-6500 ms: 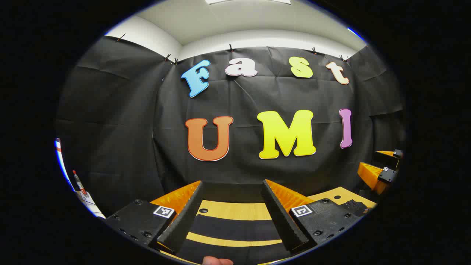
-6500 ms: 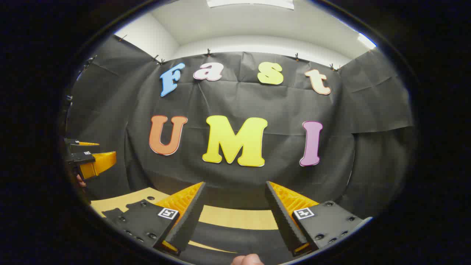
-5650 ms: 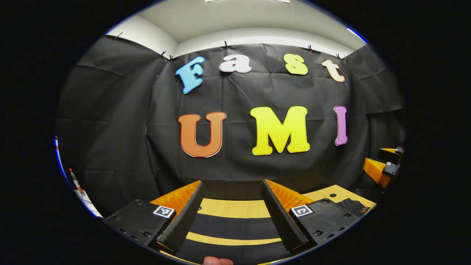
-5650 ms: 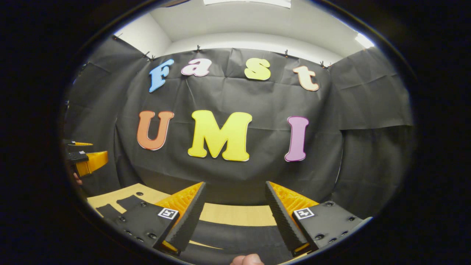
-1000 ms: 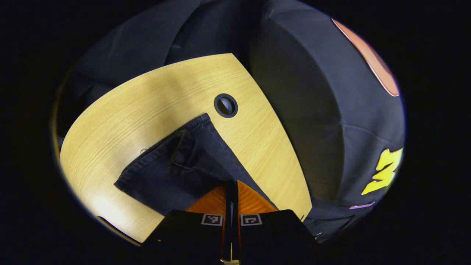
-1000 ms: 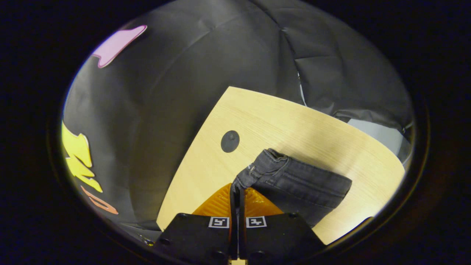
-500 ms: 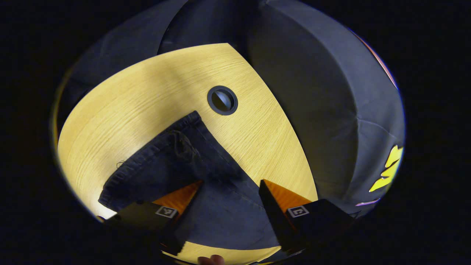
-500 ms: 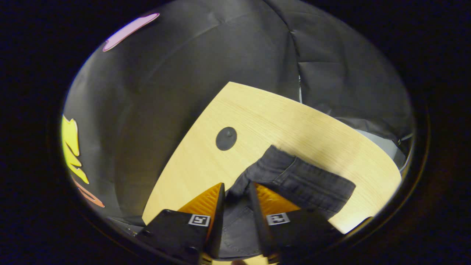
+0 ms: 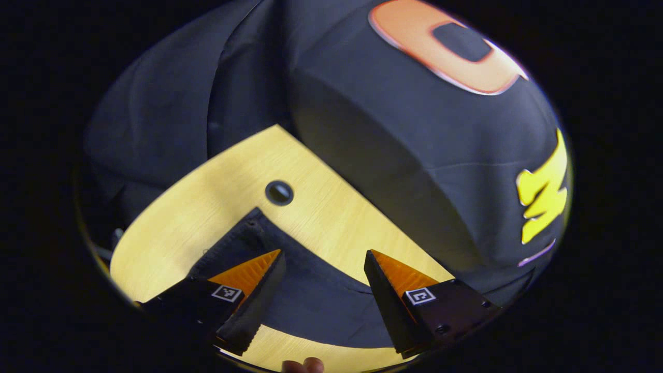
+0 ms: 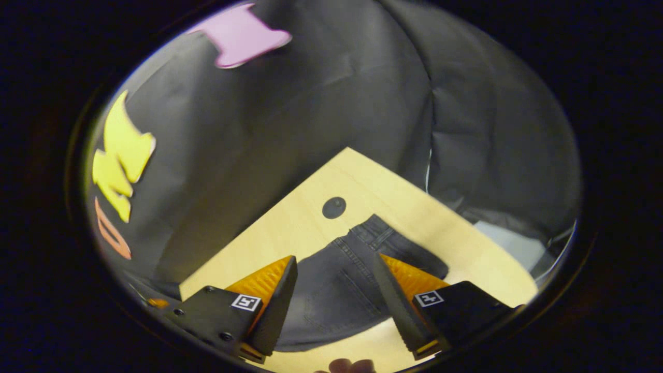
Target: Grasp the waist and the cuffs of the jeans and fold them to make the two legs overlap; first hold the waist and fold one-third of the jeans toward the cuffs, then hold the cuffs and fold the remaining one-third in the same direction to finish folding.
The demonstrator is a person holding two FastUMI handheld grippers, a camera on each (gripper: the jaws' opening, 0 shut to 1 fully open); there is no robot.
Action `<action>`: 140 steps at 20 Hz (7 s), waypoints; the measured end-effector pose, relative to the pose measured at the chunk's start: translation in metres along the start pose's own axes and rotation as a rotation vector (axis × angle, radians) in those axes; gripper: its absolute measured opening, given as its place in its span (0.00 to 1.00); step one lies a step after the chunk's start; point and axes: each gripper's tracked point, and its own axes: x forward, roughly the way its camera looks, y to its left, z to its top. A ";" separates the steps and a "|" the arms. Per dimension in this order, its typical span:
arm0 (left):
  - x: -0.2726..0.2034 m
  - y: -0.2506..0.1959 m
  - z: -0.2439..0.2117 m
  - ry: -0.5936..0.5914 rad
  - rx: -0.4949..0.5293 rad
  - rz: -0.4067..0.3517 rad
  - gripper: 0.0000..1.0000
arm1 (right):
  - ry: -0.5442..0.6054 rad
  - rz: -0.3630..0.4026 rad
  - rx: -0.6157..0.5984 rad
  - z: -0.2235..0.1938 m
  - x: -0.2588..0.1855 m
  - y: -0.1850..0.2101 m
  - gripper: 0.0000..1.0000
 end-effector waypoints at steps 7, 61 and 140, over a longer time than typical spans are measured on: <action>-0.144 -0.086 -0.027 -0.403 0.404 -0.056 0.98 | -0.272 0.036 -0.375 -0.017 -0.152 0.025 0.94; -0.191 -0.007 -0.112 -0.439 0.288 0.033 0.99 | -0.313 0.112 -0.438 -0.039 -0.135 0.174 0.03; -0.040 0.058 -0.043 -0.274 -0.282 -0.206 0.07 | -0.171 0.165 -0.582 -0.182 -0.252 0.178 0.94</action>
